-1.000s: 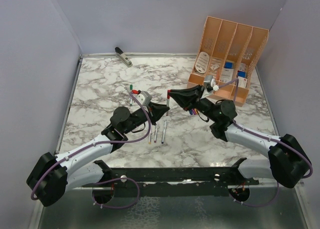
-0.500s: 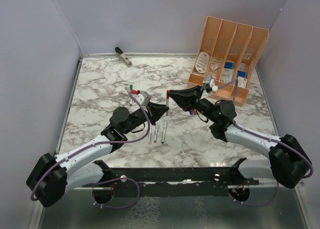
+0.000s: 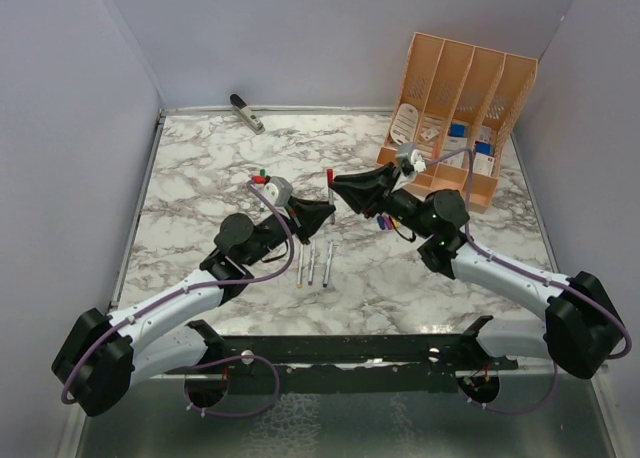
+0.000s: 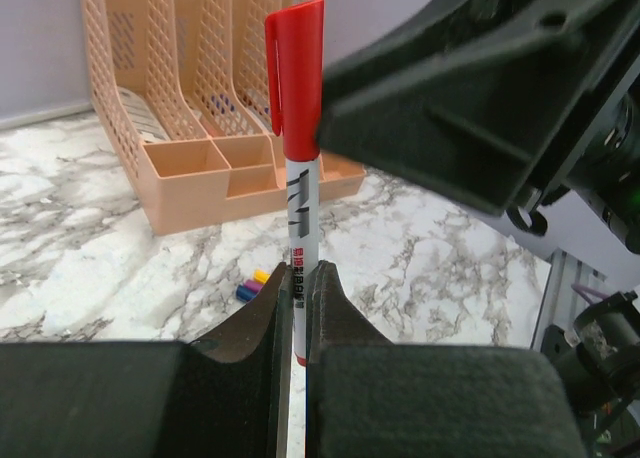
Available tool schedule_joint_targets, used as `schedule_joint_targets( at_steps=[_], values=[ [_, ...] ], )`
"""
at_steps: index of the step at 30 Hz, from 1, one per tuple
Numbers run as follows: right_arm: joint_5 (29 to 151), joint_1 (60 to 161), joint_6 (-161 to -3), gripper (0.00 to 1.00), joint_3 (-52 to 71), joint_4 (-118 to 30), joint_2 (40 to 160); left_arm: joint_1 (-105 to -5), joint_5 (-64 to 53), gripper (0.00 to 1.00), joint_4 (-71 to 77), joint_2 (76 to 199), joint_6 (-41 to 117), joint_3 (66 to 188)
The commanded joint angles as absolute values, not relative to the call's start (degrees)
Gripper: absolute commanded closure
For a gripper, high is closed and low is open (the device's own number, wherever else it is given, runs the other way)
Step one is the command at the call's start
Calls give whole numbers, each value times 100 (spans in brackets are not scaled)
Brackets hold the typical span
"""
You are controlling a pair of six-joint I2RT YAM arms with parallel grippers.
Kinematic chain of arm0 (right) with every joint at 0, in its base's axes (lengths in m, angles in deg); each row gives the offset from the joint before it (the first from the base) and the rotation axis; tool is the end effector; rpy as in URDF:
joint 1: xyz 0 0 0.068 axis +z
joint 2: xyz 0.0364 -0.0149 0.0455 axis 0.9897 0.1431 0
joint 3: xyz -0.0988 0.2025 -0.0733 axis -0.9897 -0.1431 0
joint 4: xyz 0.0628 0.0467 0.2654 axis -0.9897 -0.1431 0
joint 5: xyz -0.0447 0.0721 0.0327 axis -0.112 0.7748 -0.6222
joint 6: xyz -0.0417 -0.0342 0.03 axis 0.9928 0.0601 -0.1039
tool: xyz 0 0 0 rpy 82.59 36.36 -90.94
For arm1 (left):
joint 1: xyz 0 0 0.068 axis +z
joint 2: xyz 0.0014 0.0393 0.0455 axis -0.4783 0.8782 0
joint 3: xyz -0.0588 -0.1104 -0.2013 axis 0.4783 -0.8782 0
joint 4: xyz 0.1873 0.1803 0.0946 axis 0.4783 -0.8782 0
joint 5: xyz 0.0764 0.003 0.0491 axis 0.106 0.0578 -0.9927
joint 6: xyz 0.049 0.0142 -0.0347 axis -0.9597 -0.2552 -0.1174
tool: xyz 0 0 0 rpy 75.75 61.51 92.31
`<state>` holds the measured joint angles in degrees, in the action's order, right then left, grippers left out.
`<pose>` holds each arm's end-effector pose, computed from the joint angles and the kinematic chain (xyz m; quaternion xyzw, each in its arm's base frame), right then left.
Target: Insert the pens into the pen caps
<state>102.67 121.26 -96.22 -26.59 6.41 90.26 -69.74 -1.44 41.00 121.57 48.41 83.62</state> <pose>0.2314 0.2115 0.2782 -0.2341 0.5478 0.4901 0.6364 0.2018 -0.1897 0.2490 0.1847 0.6173 -0.4585 0.6120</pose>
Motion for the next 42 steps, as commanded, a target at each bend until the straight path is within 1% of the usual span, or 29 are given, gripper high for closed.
schedule_joint_targets(
  at_steps=[1, 2, 3, 6, 12, 15, 19, 21, 25, 29, 36, 42],
  values=[
    [9793, 12194, -9396, 68, -2503, 4, 8858, -6893, -541, 100, 4328, 12000, 4921, 8498],
    [9690, 12194, -9357, 61, -2451, 25, 8821, -6888, -579, 100, 4198, 12031, 4907, 8499],
    [9597, 12190, -9309, 56, -2399, 38, 8801, -6893, -622, 100, 4079, 12069, 4905, 8489],
    [9304, 12194, -9191, 53, -2245, -3, 8676, -6893, -895, 100, 3614, 12178, 4848, 8534],
    [8947, 12194, -8971, 52, -2323, -127, 8283, -6855, -1854, 100, 2387, 12503, 4611, 8942],
    [8685, 12191, -8988, 52, -2408, -366, 8179, -6664, -2198, 100, 1726, 12995, 4536, 9354],
    [8168, 12194, -9078, 53, -2417, -864, 8130, -5950, -1866, 100, 1414, 13757, 4566, 9813],
    [8029, 12194, -9081, 53, -2455, -1034, 8088, -5734, -1900, 100, 1349, 14090, 4509, 10031],
    [7839, 12194, -9051, 53, -2505, -1289, 7977, -5554, -2230, 100, 756, 14847, 4310, 10805],
    [7686, 12194, -9045, 53, -2522, -1489, 7909, -5397, -2204, 100, 318, 15565, 4289, 11382],
    [7616, 12193, -9097, 53, -2589, -1699, 7786, -5256, -2247, 100, -133, 16359, 4286, 11922],
    [7605, 12193, -9102, 53, -2645, -1750, 7749, -5082, -2231, 100, -539, 16785, 4271, 12215]
  ],
)
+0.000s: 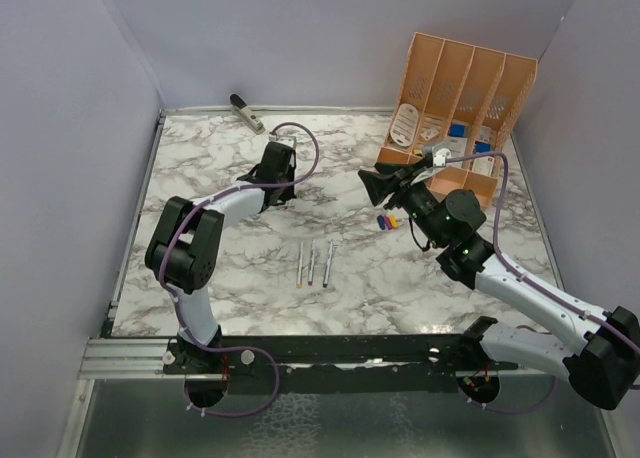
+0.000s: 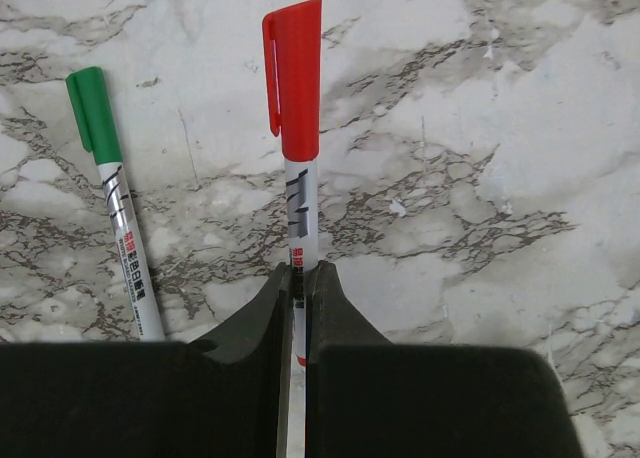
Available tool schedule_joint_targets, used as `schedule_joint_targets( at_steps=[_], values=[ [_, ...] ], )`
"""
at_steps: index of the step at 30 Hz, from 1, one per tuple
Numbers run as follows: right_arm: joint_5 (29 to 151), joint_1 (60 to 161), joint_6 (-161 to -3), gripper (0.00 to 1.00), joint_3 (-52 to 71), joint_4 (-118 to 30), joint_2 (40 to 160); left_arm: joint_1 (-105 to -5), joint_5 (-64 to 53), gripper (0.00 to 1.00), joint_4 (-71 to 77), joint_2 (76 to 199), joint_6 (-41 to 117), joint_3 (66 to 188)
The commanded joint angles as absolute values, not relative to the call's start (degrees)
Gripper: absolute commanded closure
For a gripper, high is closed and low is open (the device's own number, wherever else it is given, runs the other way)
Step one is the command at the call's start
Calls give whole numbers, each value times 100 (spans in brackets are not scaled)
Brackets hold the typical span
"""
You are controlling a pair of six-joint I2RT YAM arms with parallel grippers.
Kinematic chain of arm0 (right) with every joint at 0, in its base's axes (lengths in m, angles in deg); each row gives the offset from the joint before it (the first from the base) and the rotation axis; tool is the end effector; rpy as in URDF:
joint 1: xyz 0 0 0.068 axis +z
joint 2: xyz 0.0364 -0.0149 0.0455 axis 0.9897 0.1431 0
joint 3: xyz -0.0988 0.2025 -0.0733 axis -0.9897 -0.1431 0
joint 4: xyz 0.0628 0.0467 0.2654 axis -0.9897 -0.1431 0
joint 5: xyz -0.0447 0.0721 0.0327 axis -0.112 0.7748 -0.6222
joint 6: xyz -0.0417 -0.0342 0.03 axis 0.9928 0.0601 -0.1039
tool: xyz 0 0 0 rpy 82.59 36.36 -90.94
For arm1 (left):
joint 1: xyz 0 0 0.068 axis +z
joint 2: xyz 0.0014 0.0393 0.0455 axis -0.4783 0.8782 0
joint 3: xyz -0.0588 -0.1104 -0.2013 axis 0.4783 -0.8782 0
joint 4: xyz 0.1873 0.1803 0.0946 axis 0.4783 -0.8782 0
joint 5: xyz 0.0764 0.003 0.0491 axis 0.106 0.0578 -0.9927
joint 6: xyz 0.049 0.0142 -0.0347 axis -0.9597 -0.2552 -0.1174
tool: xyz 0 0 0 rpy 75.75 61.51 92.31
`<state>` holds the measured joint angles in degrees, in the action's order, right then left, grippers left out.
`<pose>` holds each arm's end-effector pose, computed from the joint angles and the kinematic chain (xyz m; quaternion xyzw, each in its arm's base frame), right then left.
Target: Insert the pens into the pen caps
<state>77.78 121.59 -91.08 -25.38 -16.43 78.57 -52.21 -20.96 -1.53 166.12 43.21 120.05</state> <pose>0.2262 0.1837 0.2984 -0.1069 0.6469 0.3286 0.6798 0.3746 -0.1576 0.1407 0.0249 0.9069 -0.0902 0.4108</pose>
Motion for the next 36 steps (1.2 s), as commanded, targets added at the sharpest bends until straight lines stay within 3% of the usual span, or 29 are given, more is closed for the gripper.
schedule_joint_targets(
  at_steps=[1, 25, 36],
  values=[
    [7590, 12190, -9097, 53, -2657, -1762, 7756, -5047, -2225, 100, -563, 16806, 4278, 12225],
    [7535, 12194, -9164, 54, -2781, -1691, 7957, -4750, -2147, 100, -2044, 17608, 4330, 13217],
    [7552, 12194, -9262, 55, -2884, -1638, 7933, -4728, -1969, 93, -2152, 17891, 4384, 13405]
  ],
)
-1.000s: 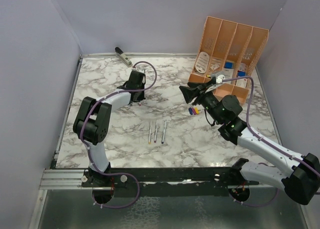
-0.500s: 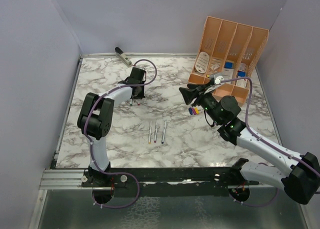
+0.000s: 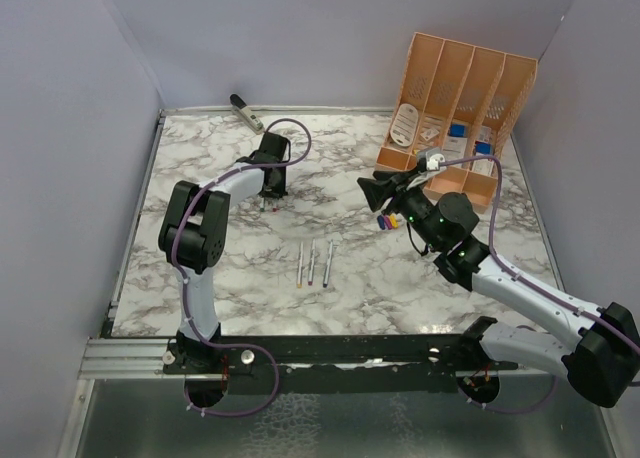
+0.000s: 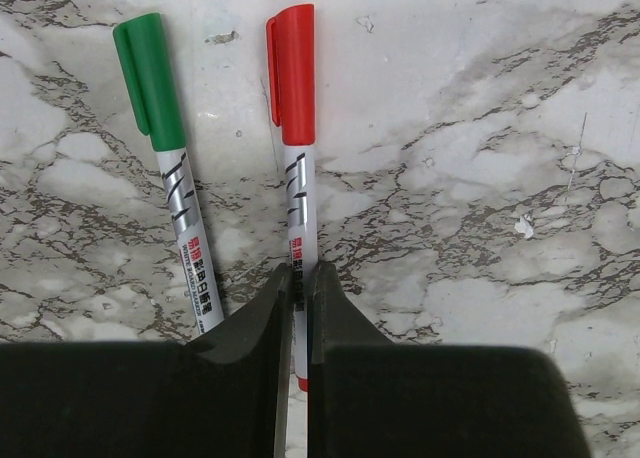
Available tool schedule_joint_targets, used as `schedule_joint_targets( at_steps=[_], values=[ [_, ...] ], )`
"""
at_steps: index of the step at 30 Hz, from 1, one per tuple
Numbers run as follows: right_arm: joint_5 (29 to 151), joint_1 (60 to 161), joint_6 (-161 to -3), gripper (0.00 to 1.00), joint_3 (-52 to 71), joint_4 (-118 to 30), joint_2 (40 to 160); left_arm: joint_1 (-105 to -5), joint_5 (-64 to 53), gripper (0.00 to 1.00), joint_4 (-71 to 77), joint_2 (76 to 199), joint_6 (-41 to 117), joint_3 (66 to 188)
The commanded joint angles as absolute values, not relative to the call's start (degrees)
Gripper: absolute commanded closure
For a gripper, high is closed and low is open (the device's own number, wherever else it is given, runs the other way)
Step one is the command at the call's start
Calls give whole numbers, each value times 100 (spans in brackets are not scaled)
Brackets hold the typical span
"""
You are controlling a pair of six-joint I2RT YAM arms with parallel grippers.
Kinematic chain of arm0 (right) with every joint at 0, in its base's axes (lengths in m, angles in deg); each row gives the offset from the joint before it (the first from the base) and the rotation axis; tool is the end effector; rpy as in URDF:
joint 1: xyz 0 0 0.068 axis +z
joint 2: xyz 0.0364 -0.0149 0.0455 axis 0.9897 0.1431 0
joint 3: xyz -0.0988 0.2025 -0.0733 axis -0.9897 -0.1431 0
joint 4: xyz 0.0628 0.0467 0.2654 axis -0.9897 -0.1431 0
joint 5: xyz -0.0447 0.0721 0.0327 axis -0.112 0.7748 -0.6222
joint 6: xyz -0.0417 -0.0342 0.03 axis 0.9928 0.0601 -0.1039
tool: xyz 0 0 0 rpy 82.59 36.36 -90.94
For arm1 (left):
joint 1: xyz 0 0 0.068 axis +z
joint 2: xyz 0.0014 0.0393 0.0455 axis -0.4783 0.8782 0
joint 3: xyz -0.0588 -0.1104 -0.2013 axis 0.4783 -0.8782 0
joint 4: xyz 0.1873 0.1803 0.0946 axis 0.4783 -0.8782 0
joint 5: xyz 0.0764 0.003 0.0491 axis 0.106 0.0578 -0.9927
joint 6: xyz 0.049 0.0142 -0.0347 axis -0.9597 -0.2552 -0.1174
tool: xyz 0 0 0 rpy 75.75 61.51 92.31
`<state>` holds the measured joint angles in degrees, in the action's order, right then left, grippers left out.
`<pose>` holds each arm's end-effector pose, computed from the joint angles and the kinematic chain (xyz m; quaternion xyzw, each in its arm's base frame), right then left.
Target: Insert the pens into the pen caps
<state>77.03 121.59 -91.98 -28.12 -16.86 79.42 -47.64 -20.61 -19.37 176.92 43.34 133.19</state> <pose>0.2277 0.1841 0.2751 -0.1032 0.6738 0.3179 0.6590 0.4054 -0.1343 0.1153 -0.0025 0.9551 -0.0348 0.2943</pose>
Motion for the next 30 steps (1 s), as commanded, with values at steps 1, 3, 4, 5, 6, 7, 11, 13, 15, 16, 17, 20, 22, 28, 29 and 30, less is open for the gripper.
schedule_joint_targets(
  at_steps=[1, 3, 4, 5, 6, 7, 11, 13, 15, 16, 17, 20, 22, 28, 29, 30],
  values=[
    [7543, 12194, -9257, 55, -2889, -1641, 7921, -4721, -1965, 93, -2153, 17898, 4391, 13415],
    [7529, 12192, -9263, 55, -2893, -1645, 7908, -4721, -1944, 90, -2148, 17915, 4401, 13436],
    [7528, 12194, -9265, 55, -2895, -1645, 7911, -4722, -1935, 88, -2159, 17920, 4395, 13450],
    [7534, 12192, -9265, 55, -2904, -1644, 7900, -4723, -1930, 86, -2174, 17928, 4395, 13466],
    [7539, 12194, -9275, 55, -2901, -1639, 7899, -4725, -1918, 83, -2175, 17929, 4403, 13473],
    [7536, 12194, -9278, 56, -2908, -1633, 7891, -4723, -1908, 81, -2172, 17929, 4411, 13473],
    [7566, 12194, -9255, 57, -2939, -1603, 7887, -4723, -1907, 72, -2178, 17920, 4417, 13473],
    [7578, 12194, -9243, 57, -2935, -1586, 7883, -4723, -1946, 68, -2179, 17893, 4422, 13473],
    [7576, 12194, -9223, 57, -2936, -1575, 7882, -4722, -2021, 66, -2163, 17826, 4438, 13483],
    [7567, 12192, -9217, 56, -2931, -1568, 7881, -4733, -2045, 64, -2154, 17780, 4436, 13493],
    [7527, 12194, -9203, 56, -2927, -1574, 7881, -4723, -2059, 63, -2149, 17729, 4433, 13511],
    [7287, 12194, -9268, 56, -2919, -1603, 7870, -4737, -2047, 62, -2133, 17533, 4412, 13596],
    [7016, 12194, -9388, 56, -2913, -1682, 7847, -4738, -2015, 61, -2100, 17354, 4412, 13617],
    [6474, 12185, -9564, 62, -2625, -2304, 8173, -4789, -2043, 56, -2065, 16730, 4360, 13509],
    [6484, 12185, -9509, 63, -2522, -2458, 8277, -4815, -2048, 53, -2066, 16626, 4339, 13463],
    [6475, 12181, -9476, 65, -2414, -2613, 8390, -4839, -2051, 49, -2067, 16518, 4309, 13401]
  ],
)
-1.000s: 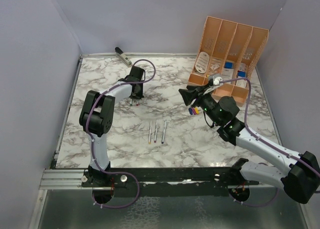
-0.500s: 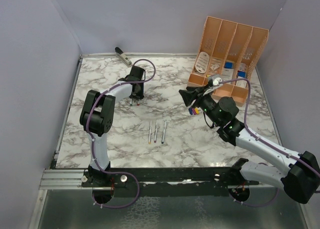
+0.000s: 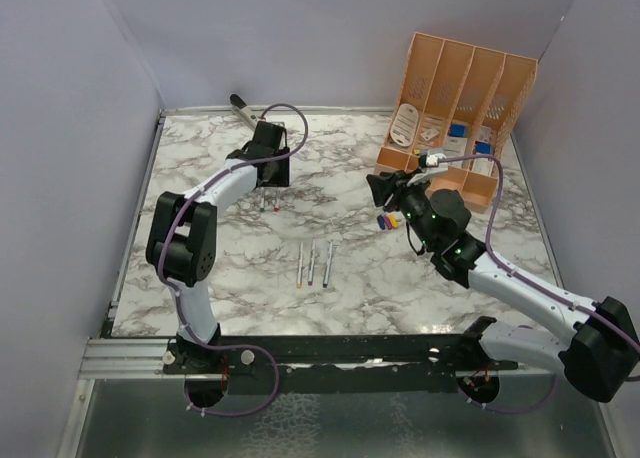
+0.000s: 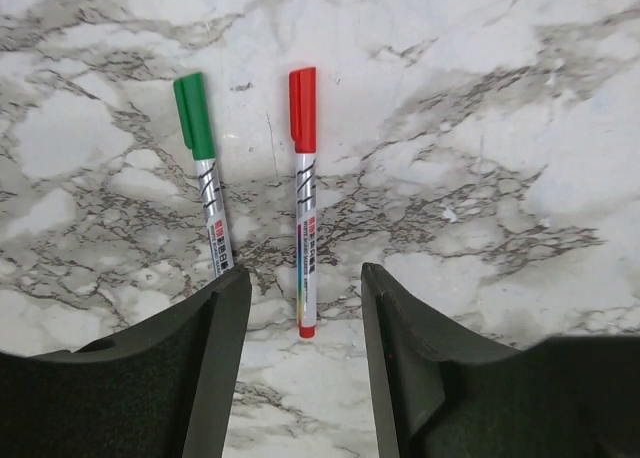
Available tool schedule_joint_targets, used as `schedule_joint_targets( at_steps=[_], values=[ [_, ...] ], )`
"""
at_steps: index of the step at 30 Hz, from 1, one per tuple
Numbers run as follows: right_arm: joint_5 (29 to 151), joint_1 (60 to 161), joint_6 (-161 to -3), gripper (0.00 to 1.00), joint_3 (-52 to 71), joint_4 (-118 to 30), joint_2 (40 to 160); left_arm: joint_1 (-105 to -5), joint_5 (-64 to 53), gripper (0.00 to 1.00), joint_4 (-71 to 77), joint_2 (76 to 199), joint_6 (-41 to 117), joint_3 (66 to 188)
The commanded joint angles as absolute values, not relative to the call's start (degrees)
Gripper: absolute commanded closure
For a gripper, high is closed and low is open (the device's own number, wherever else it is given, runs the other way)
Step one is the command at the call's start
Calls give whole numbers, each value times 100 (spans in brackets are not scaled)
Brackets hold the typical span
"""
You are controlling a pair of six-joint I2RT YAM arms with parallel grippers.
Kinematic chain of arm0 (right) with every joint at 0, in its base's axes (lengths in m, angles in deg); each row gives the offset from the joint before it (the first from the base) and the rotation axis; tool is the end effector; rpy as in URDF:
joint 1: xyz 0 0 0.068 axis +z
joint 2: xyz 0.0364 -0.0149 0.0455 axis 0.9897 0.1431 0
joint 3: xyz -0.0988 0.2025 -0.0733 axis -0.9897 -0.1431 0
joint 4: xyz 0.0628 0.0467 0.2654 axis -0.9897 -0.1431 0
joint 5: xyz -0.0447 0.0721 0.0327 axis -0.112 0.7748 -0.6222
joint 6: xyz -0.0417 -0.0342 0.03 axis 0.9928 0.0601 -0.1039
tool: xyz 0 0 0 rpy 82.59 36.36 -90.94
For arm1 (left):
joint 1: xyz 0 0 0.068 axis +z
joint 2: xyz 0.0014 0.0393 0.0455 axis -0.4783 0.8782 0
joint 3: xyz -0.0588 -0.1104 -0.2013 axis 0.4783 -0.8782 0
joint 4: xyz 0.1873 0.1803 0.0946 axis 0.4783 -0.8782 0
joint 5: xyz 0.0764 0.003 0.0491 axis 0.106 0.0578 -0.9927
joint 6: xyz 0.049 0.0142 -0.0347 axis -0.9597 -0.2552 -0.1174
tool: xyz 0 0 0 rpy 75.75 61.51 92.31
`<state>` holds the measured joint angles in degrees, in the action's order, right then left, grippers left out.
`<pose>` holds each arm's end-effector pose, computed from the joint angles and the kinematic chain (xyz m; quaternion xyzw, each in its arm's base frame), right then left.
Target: Insert the pens into the pen caps
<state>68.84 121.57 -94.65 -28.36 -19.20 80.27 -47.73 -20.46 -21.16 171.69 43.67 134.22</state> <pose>0.2329 0.1798 0.2645 -0.0416 0.7020 0.2764 0.6550 0.4036 -0.1345 0.1560 -0.0065 0.9431 -0.0494 0.3287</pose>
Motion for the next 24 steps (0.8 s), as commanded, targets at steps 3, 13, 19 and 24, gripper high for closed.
schedule_joint_targets(
  at_steps=[3, 13, 19, 24],
  values=[
    [6114, 12137, -9472, 70, -2202, -2909, 8642, -4963, -2041, 30, -2026, 16166, 4195, 13041],
    [7965, 10386, -10428, 69, -2172, -3486, 9158, -5277, -1492, 20, -1714, 14690, 4339, 11316],
    [8001, 10331, -10216, 74, -2187, -3616, 9320, -5383, -1190, 64, -1801, 14199, 4545, 10796],
    [7782, 10331, -10015, 75, -2300, -3730, 9108, -5783, -1171, 75, -1919, 14221, 4749, 10541]
  ],
)
